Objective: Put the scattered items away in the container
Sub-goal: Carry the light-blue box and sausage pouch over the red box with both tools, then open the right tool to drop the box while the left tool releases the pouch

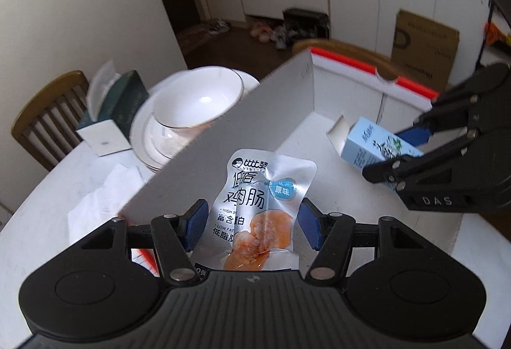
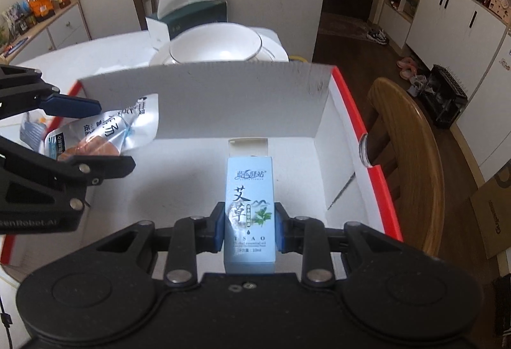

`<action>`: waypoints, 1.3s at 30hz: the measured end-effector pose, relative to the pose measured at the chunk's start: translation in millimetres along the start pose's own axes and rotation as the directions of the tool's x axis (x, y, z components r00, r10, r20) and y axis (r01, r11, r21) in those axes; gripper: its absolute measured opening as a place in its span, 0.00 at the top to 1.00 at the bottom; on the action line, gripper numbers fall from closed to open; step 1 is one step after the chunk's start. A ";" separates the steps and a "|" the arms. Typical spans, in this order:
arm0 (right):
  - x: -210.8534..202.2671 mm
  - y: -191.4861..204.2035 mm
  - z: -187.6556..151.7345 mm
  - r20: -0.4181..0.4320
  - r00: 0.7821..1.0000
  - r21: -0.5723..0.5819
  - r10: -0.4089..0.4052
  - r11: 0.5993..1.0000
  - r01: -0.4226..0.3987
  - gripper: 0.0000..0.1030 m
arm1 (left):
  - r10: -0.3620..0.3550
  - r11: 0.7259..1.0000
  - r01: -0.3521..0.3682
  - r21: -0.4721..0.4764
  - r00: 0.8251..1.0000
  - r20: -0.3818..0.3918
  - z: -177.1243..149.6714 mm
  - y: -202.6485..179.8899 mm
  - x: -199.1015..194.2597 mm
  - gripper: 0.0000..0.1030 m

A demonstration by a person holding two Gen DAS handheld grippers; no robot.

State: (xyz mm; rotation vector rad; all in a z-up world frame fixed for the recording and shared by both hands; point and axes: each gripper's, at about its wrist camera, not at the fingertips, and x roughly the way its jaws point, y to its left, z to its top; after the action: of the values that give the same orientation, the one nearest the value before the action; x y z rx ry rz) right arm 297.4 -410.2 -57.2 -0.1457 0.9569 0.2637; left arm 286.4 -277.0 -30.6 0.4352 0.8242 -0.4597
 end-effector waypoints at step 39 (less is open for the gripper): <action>53.7 -2.4 12.5 -0.251 0.968 -0.095 -0.019 0.995 -0.005 0.61 | -0.066 0.996 0.085 0.027 0.908 -0.414 -3.6 -18.2 88.0 0.38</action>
State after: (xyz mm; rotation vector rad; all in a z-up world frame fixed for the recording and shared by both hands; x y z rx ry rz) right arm 337.4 -401.1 -94.2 -0.2748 1.1969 0.2886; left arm 326.6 -309.1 -104.4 0.5531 1.2471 -0.4648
